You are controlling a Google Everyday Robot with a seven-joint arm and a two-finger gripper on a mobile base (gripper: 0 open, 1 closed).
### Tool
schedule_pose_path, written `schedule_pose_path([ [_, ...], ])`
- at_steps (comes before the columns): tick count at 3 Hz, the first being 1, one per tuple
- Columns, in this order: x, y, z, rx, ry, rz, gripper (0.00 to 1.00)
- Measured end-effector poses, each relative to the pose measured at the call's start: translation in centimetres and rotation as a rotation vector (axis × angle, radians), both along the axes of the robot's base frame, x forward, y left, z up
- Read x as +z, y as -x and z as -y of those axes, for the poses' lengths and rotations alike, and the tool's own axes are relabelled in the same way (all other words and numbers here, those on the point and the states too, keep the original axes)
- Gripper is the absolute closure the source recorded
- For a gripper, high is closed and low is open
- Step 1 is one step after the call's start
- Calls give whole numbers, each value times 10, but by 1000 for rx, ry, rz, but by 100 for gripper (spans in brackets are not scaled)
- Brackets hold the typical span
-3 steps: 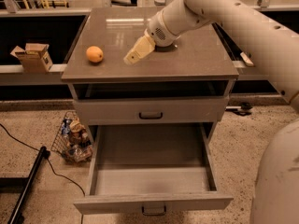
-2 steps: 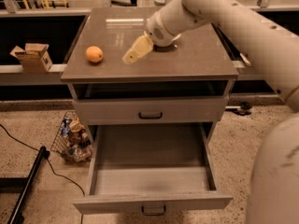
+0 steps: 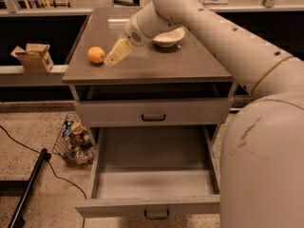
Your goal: Place orange into middle drawer
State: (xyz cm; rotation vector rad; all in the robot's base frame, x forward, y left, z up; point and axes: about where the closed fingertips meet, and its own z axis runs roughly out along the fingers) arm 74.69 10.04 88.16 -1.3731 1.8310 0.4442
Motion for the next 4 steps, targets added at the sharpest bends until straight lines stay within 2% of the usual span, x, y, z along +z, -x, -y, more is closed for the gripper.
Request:
schedule_pose_path([
  [2, -3, -11, -36, 19, -5, 35, 0],
  [3, -7, -13, -52, 27, 10, 39, 0],
  [4, -9, -15, -69, 54, -11, 28, 0],
])
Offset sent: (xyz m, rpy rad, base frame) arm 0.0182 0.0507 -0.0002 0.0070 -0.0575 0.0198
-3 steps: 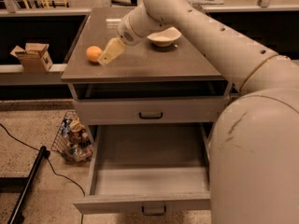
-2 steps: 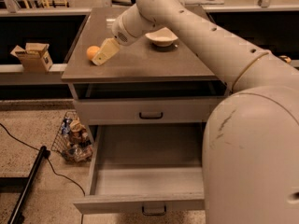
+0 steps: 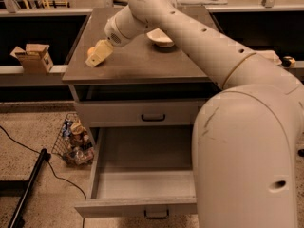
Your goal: Place orange into middle drawer
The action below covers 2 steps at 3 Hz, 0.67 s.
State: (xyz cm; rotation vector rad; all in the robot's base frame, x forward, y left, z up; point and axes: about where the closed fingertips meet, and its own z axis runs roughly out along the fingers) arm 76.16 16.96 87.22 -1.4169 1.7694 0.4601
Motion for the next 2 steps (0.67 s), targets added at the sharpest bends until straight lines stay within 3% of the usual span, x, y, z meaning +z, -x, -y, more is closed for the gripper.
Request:
schedule_pose_path([
  [2, -15, -1, -24, 45, -33, -49, 0],
])
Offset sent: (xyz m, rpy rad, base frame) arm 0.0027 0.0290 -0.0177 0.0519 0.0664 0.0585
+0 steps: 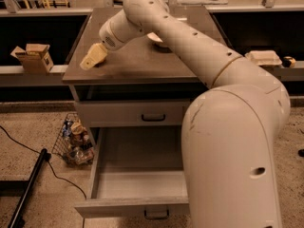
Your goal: Place orange into middle drawer
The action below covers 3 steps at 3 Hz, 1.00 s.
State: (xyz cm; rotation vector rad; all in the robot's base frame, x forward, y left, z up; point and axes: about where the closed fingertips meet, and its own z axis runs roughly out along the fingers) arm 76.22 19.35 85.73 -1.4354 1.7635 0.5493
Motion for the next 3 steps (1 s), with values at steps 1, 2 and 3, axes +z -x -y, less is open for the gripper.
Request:
schedule_pose_path([
  [1, -5, 0, -6, 11, 0, -12, 0],
  [2, -11, -1, -11, 18, -2, -24, 0],
  [3, -19, -3, -14, 20, -3, -44, 4],
])
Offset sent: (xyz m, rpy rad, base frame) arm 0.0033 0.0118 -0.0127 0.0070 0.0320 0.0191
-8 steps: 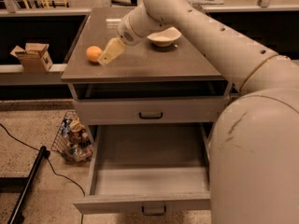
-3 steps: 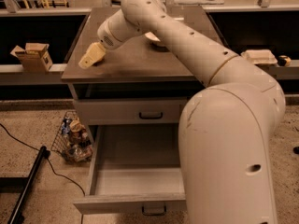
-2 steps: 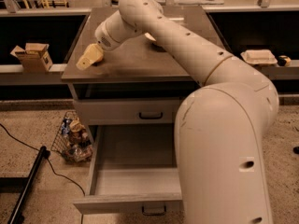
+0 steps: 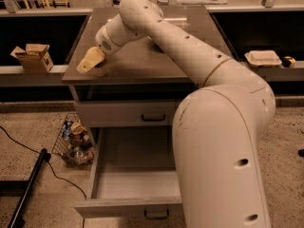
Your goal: Place orange into middle drawer
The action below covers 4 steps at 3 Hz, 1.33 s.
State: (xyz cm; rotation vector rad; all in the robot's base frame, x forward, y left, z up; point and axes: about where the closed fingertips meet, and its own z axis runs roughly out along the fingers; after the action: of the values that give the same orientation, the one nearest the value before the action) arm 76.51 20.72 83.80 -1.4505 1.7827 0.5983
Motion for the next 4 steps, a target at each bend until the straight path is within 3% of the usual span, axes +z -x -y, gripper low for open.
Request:
schedule_pose_path([
  [2, -10, -3, -3, 6, -4, -19, 53],
  [3, -2, -1, 5, -7, -23, -1, 76],
  [4, 20, 12, 28, -41, -87, 34, 98],
])
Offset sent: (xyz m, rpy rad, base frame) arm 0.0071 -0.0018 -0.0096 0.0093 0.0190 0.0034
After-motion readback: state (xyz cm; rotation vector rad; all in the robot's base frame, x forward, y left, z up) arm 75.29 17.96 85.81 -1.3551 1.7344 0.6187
